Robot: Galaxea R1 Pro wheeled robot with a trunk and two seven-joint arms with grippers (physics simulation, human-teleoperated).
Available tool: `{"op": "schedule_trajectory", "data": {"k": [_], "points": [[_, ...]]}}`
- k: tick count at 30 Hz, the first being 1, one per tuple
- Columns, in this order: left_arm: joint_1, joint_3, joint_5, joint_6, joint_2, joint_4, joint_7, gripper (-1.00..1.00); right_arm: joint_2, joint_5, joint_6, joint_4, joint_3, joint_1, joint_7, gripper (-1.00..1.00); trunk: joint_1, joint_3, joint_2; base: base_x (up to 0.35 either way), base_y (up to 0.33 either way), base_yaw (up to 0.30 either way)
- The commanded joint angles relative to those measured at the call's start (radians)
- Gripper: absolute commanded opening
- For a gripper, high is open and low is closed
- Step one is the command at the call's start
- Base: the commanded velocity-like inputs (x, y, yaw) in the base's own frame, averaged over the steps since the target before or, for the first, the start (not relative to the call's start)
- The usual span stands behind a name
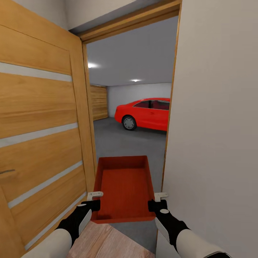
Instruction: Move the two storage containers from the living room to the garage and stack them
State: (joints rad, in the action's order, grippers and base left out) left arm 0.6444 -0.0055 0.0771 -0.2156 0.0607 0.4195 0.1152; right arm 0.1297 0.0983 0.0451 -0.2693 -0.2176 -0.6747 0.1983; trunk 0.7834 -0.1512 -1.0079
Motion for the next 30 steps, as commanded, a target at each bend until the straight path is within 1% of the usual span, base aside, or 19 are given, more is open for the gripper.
{"op": "schedule_trajectory", "data": {"k": [1, 5, 16, 27, 30], "points": [[0.000, 0.002, -0.016, -0.008, -0.012, 0.003, 0.014, -1.00, -0.001, 0.009, 0.006, 0.001, 0.020, -0.002, 0.007, -1.00, 0.000, -0.001, -0.001, 0.005, 0.000, 0.000], [0.000, 0.002, -0.016, -0.008, -0.012, 0.000, 0.014, -1.00, -0.001, 0.009, 0.007, 0.001, 0.020, -0.002, 0.007, -1.00, 0.000, -0.001, -0.001, 0.081, 0.117, 0.000], [0.000, 0.002, -0.016, -0.008, -0.012, 0.001, 0.014, -1.00, -0.001, 0.009, 0.007, 0.001, 0.020, -0.002, 0.008, -1.00, 0.000, -0.001, -0.001, 0.148, 0.243, 0.000], [0.000, 0.002, -0.016, -0.008, -0.012, 0.004, 0.014, -1.00, -0.001, 0.009, 0.009, 0.001, 0.019, -0.002, 0.009, -1.00, 0.000, -0.001, -0.001, 0.028, 0.034, 0.000], [0.000, 0.002, -0.016, -0.008, -0.012, 0.002, 0.014, -1.00, -0.001, 0.009, 0.009, 0.001, 0.019, -0.002, 0.009, -1.00, 0.000, -0.001, -0.001, 0.094, 0.160, 0.000]]}}
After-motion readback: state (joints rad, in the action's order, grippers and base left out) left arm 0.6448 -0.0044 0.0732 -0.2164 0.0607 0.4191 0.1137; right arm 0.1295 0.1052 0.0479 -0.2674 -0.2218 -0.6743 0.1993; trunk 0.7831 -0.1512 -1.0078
